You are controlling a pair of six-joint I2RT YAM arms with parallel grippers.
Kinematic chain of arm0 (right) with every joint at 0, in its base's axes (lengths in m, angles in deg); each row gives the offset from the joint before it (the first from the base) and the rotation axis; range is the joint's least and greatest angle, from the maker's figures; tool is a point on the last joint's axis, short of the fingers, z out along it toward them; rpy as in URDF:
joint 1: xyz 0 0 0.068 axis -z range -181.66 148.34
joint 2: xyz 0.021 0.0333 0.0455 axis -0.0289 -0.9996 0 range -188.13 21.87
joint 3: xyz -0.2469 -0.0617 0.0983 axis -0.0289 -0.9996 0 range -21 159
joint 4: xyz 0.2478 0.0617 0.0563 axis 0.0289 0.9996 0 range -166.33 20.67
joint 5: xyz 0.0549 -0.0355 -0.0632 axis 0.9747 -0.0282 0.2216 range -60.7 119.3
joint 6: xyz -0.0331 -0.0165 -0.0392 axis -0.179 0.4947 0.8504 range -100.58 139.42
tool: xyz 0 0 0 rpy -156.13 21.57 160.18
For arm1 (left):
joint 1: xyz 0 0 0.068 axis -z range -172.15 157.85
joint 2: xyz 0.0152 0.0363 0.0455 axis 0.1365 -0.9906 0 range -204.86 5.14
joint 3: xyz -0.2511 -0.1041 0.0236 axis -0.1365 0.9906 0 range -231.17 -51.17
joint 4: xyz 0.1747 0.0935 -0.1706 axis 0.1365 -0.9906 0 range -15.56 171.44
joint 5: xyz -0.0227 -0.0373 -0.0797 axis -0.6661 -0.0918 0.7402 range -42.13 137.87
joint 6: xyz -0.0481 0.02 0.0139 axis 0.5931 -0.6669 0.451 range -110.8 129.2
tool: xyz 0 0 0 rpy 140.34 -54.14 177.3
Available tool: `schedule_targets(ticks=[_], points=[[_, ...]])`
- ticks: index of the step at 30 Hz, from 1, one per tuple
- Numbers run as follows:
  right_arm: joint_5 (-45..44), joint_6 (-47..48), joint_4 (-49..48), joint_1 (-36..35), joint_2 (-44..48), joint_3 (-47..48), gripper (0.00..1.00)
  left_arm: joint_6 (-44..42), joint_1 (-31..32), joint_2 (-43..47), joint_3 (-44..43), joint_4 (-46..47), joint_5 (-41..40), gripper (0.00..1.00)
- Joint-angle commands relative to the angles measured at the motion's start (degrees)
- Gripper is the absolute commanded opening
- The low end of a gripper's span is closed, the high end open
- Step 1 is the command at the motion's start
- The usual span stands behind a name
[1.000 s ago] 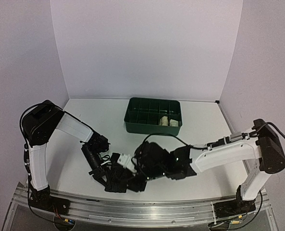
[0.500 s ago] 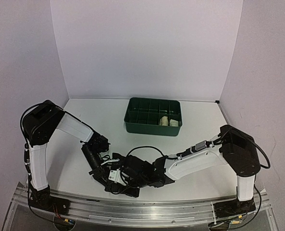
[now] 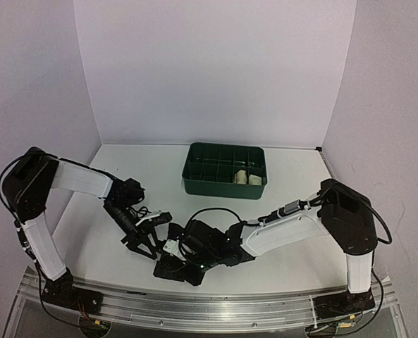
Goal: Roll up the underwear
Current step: Roll the underwear to the center of the board.
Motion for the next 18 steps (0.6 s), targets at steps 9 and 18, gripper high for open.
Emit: schedule_targets(ticks=[9, 18], points=[[17.7, -19.6, 6.7, 6.0, -8.2, 2.1, 0.0, -6.0, -1.7, 28.5, 14.6, 16.8, -5.1, 0.5], [25.3, -28.1, 5.7, 10.3, -12.1, 1.6, 0.0, -17.9, 14.2, 39.5, 26.1, 31.0, -25.1, 0.62]])
